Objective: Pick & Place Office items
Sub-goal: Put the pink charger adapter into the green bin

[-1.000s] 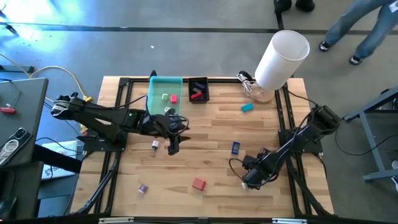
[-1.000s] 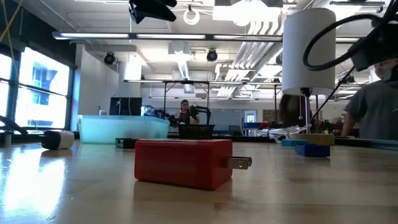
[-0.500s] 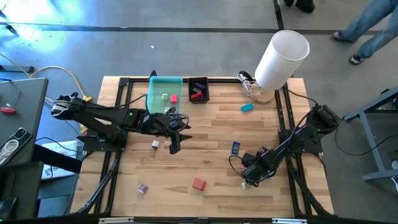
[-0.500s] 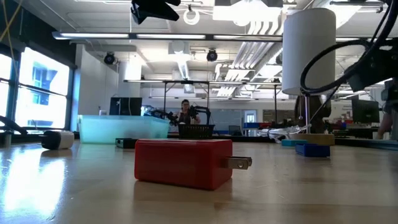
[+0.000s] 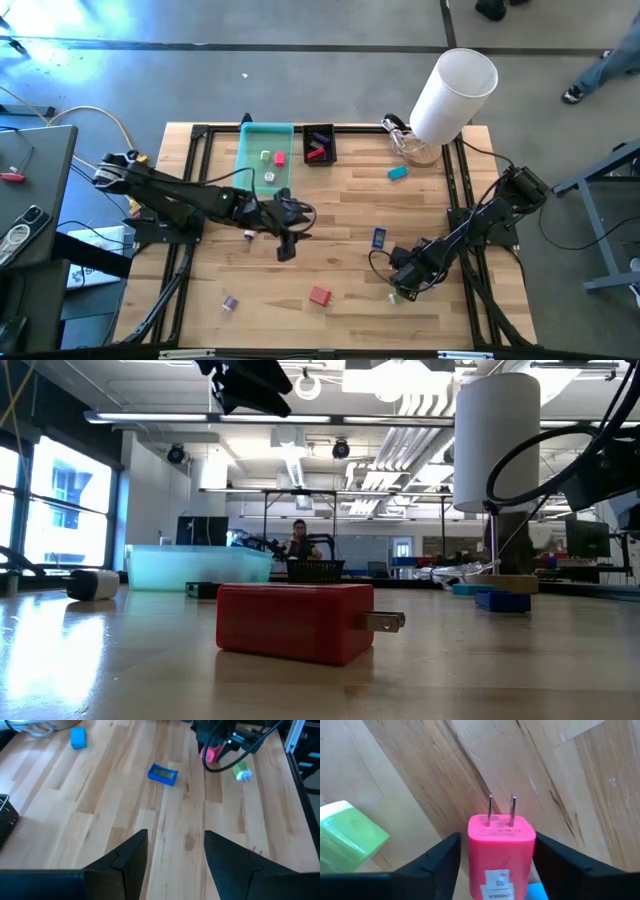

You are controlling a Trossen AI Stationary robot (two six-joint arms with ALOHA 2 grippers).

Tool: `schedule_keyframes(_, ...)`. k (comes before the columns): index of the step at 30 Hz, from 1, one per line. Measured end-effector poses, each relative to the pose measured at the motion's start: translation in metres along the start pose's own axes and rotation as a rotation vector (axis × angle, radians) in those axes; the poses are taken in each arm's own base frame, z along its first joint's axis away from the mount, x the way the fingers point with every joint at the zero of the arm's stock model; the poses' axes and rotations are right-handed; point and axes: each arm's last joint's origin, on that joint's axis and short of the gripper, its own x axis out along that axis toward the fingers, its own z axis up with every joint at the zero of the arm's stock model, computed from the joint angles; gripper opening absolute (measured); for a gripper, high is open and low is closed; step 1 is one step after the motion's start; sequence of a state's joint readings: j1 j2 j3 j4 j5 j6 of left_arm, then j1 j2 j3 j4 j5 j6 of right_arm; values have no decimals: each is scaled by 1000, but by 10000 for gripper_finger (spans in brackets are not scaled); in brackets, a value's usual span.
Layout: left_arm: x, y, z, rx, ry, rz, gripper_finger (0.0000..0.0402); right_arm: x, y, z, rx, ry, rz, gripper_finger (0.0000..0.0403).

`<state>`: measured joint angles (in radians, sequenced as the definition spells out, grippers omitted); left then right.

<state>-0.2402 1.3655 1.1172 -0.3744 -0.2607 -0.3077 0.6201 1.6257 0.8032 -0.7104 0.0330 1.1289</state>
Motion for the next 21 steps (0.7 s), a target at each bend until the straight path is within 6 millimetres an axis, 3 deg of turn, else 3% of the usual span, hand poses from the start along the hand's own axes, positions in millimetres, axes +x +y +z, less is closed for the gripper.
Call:
schedule_keyframes(7, 3, 3, 2, 35, -8, 8, 186, 1, 0, 0, -25, 5, 5, 192)
schedule_keyframes(12, 3, 5, 3, 41, -20, 17, 186, 1, 1, 0, -39, 2, 7, 138)
schedule_keyframes(21, 4, 8, 4, 50, -24, 23, 186, 1, 2, -1, -10, 3, 13, 137)
